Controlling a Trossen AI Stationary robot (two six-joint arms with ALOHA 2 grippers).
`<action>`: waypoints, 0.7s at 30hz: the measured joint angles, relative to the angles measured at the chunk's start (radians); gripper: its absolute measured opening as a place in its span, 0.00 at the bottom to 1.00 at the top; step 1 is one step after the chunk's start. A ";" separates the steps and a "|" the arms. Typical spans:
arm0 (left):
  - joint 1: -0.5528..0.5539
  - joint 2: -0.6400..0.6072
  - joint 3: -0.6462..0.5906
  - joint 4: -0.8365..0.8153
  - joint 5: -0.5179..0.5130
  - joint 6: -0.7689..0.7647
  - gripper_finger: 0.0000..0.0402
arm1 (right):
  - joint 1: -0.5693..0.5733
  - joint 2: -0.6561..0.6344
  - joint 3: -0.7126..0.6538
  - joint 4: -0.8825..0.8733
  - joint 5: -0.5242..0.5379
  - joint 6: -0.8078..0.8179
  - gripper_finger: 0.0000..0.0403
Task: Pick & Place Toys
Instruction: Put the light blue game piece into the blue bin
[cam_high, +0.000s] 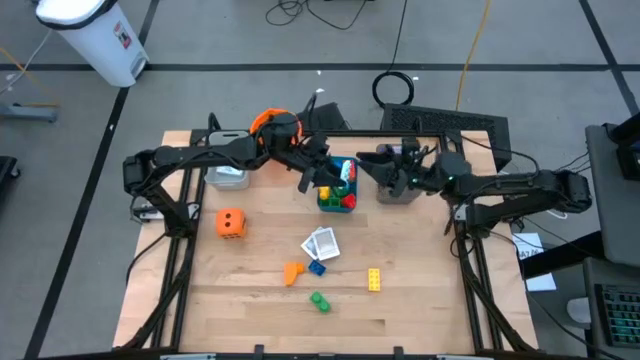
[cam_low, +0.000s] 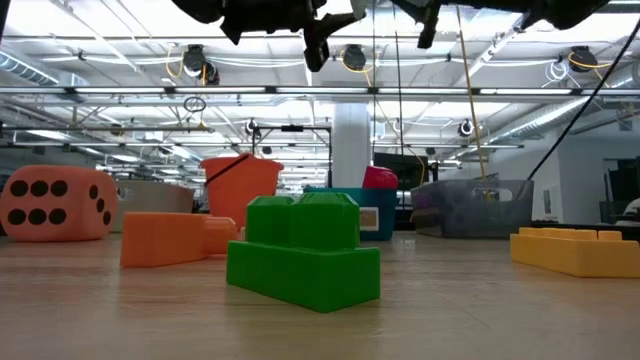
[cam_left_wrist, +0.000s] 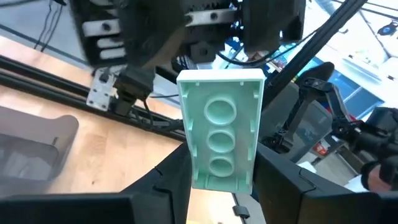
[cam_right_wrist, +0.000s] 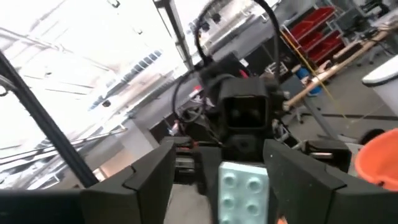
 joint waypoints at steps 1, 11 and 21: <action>0.006 0.000 0.000 -0.005 0.000 0.006 0.37 | -0.010 -0.017 0.000 -0.011 -0.015 0.002 0.59; 0.038 0.028 0.001 -0.395 -0.207 0.284 0.39 | -0.033 -0.158 0.000 -0.252 -0.049 0.010 0.56; 0.037 0.222 0.000 -0.421 -0.224 0.244 0.40 | -0.033 -0.139 0.000 -0.305 -0.046 0.041 0.55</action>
